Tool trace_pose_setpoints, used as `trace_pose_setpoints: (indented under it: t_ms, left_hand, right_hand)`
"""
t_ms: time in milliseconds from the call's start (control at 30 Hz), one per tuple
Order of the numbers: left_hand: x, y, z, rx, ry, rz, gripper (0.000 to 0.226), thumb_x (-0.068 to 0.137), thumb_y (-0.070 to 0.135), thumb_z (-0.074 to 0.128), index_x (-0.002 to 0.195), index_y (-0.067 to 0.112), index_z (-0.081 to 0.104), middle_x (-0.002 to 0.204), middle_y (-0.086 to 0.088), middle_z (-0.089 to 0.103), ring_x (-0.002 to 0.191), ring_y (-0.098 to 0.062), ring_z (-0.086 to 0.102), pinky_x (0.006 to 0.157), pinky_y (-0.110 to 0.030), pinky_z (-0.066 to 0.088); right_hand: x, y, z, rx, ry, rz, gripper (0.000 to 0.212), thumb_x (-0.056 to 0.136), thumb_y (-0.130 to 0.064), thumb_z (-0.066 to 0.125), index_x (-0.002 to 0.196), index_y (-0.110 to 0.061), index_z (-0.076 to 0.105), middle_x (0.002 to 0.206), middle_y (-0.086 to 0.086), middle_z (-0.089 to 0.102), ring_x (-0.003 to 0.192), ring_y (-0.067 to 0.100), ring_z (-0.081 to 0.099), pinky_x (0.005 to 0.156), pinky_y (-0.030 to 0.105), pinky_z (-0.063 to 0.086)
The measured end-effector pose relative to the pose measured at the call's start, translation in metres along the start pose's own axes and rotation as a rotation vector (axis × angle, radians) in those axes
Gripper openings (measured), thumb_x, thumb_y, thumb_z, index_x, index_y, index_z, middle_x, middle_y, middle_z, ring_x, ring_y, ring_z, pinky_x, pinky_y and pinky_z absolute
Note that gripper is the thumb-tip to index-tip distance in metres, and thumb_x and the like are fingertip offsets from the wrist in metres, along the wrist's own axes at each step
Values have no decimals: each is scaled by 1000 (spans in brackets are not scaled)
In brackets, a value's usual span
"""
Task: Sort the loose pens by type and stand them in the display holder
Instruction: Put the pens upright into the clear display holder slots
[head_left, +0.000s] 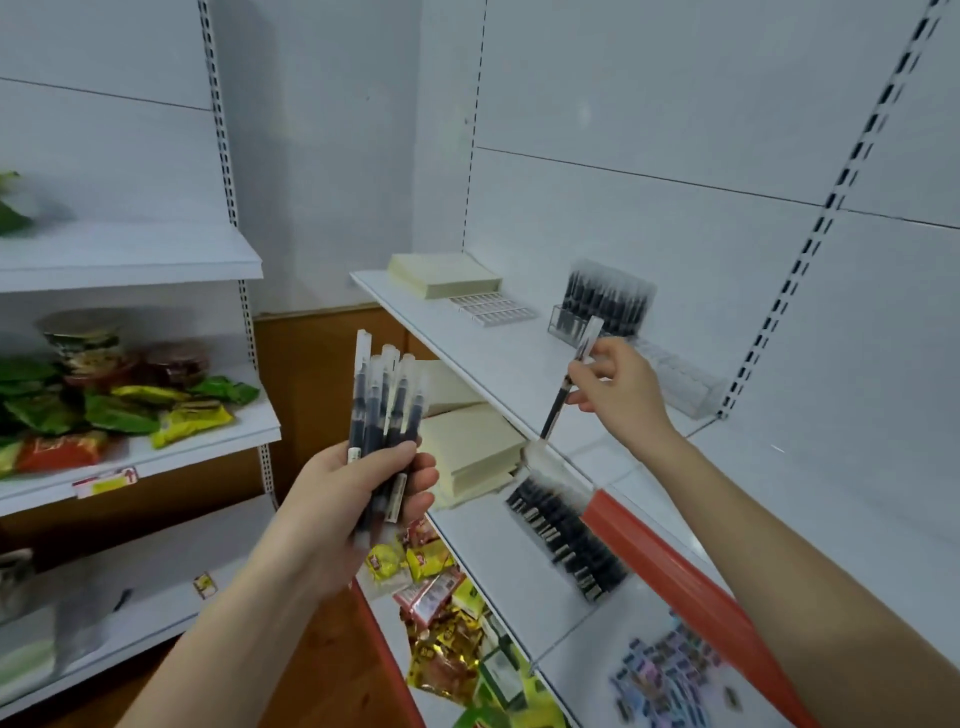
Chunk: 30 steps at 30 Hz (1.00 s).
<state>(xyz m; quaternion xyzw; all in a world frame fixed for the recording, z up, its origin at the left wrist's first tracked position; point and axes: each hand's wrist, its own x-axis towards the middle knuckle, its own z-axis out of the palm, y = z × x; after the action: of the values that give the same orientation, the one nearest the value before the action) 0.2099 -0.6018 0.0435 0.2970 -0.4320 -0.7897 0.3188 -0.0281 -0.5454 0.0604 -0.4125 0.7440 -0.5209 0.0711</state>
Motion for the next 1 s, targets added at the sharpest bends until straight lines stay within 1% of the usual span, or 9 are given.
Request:
trace_pose_setpoints:
  t_ms: [200,267,367,467,533,600,733,900,1000]
  left_hand:
    - [99,39,-36,60,-157,-55,16,88,6,53,98,-3,60,71,-9,67,54,-10,64,46,-17,53]
    - [130,46,-36,74,-228,-91,16,88,5,53,99,-3,60,71,-9,66,54,-10,63,45,-16,52]
    - [173,47,-24,50,-311,-154,10,87,2,52,92,0,60,68,-9,65,52,-11,61,46,-16,52]
    - [211,42,-1,20,-386,-212,9,85,-4,50,83,-1,58,64,-11,61,53,-15,59,50,-17,53]
    - [234,36,17,6,-417,-238,7,85,-5,51,87,-2,57,67,-12,61,52,-14,62,51,-18,54]
    - [256,31,34,8,-445,-247,10,86,-3,51,92,0,58,72,-11,63,54,-12,66,51,-19,55]
    - [294,24,60,24,-466,-254,11,86,1,53,89,7,61,76,-6,69,59,-13,69,48,-21,54]
    - [337,22,87,37,-515,-281,13,85,0,54,89,8,63,75,-6,68,56,-9,67,49,-19,53]
    - [357,21,96,24,-545,-309,16,83,-4,54,89,8,63,76,-8,67,58,-10,67,52,-19,55]
  right_hand:
    - [53,21,42,15,231,161,23,92,-14,51,114,-11,43,99,11,61,69,23,64,77,41,53]
    - [65,26,42,29,318,222,18,93,-16,49,109,-12,43,105,15,62,68,23,65,74,38,54]
    - [83,29,31,11,451,259,13,94,-19,49,103,-12,42,103,15,62,65,18,64,69,33,54]
    - [104,35,9,-53,581,270,10,94,-19,48,99,-13,41,100,12,62,66,18,64,73,37,53]
    - [122,42,-5,-102,643,254,10,94,-18,48,99,-13,41,99,11,60,68,18,64,74,39,53]
    - [143,51,-19,-146,683,224,9,94,-16,48,98,-13,40,98,12,60,70,18,63,72,36,52]
    - [185,69,-38,-187,734,203,7,94,-12,46,97,-14,40,94,11,60,73,18,62,59,14,49]
    - [223,98,-47,-255,732,219,7,95,-11,46,98,-13,40,95,11,58,75,19,60,53,6,48]
    - [235,108,-46,-292,718,228,8,95,-11,46,99,-13,40,95,9,56,72,16,59,55,9,50]
